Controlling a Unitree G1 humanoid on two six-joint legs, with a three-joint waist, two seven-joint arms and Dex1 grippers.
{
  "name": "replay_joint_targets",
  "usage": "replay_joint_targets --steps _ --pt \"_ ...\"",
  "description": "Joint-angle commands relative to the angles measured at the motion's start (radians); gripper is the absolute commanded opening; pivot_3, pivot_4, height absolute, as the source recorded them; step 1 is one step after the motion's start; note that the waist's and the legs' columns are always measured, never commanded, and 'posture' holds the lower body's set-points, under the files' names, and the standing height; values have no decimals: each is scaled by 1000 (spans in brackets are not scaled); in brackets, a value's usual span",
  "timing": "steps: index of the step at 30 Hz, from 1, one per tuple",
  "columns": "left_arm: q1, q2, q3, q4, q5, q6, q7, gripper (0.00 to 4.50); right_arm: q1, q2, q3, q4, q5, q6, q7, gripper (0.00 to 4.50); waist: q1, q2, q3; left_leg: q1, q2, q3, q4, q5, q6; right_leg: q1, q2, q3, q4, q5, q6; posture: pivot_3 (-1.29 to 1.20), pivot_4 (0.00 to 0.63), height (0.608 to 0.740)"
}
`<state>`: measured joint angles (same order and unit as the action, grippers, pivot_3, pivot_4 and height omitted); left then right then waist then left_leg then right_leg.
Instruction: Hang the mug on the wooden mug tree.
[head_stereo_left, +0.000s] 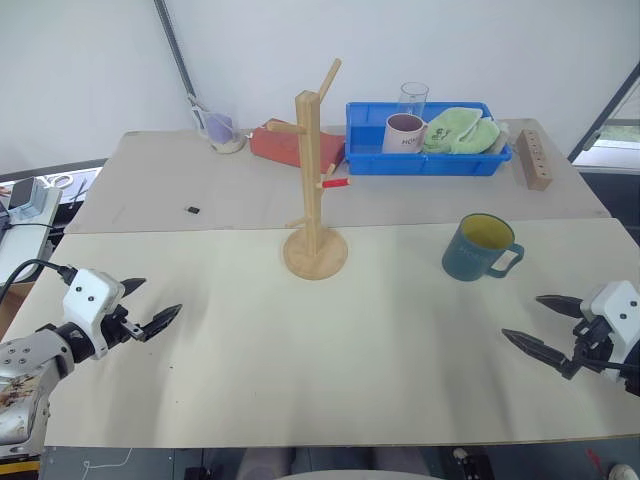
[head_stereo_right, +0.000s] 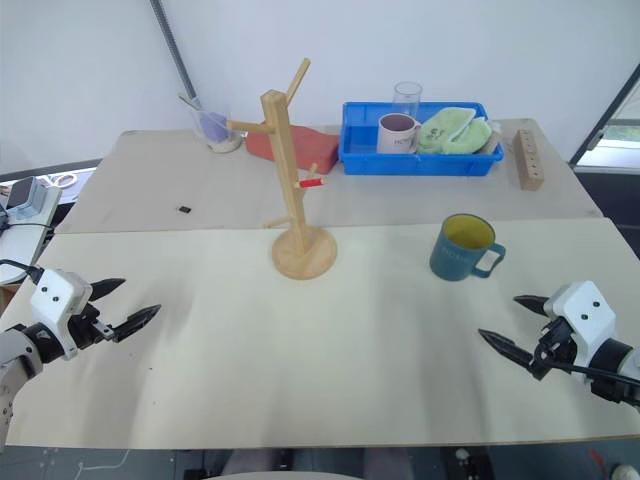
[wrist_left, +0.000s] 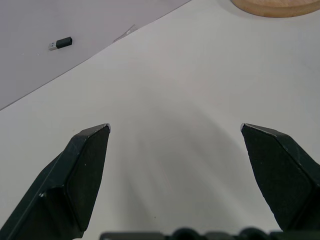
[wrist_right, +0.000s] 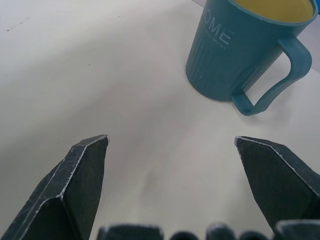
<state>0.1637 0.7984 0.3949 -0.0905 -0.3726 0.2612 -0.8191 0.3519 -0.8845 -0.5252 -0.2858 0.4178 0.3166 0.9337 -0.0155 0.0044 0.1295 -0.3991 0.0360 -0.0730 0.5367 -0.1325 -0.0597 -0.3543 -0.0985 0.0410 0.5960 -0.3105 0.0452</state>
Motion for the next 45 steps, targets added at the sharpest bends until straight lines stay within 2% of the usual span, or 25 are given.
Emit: replay_joint_targets --steps 1,9,16,22,28,33,38,40,42,45 --pt "-1 21 30 -2 -15 -6 -30 4500 -16 -11 -36 -30 8 4 -2 4483 0 0 0 0 0 0 0 0 0 0 0 0 0 0 0 0 150 740" --pt "-33 28 44 119 -17 -95 -122 4500 -11 19 -38 -38 -6 6 -38 4483 0 0 0 0 0 0 0 0 0 0 0 0 0 0 0 0 150 740" --pt "-43 25 39 117 -31 -185 -202 4500 -7 47 -28 -64 -29 -3 -68 4483 1 0 0 0 0 1 0 0 0 0 0 0 0 0 0 0 150 740" --pt "-55 37 -40 -57 -137 -78 -314 4500 9 88 -43 -117 -51 -11 -115 4483 3 0 0 0 1 2 0 0 0 1 0 0 1 0 0 0 150 740" --pt "-197 37 -163 -249 -218 48 -316 4500 24 180 -53 -220 -80 -11 -233 4483 4 1 -1 -1 2 3 0 0 0 2 2 1 1 0 0 0 150 740" --pt "-387 -33 -320 -334 -249 127 -293 4500 -52 287 -4 -289 -118 88 -430 4483 1 1 -1 -1 3 3 2 0 0 2 5 2 3 1 1 0 150 740" --pt "-578 -157 -472 -304 -239 184 -278 4500 -217 417 53 -204 -138 182 -622 4483 -1 -1 -2 -1 3 2 4 1 1 3 8 4 6 7 4 0 150 740" --pt "-621 -190 -506 -280 -227 188 -279 4500 -256 453 61 -155 -144 191 -662 4483 -2 -1 -2 0 2 2 4 2 2 3 9 5 9 8 4 0 150 740" --pt "-650 -212 -532 -262 -211 182 -282 4500 -267 460 72 -113 -171 169 -681 4483 -1 -1 -2 0 1 2 4 8 13 3 9 5 14 8 4 0 150 740" --pt "-688 -245 -565 -240 -196 175 -286 4500 -286 486 60 -48 -188 138 -730 4483 1 0 -3 1 2 0 2 8 13 2 11 6 15 7 4 0 150 740"
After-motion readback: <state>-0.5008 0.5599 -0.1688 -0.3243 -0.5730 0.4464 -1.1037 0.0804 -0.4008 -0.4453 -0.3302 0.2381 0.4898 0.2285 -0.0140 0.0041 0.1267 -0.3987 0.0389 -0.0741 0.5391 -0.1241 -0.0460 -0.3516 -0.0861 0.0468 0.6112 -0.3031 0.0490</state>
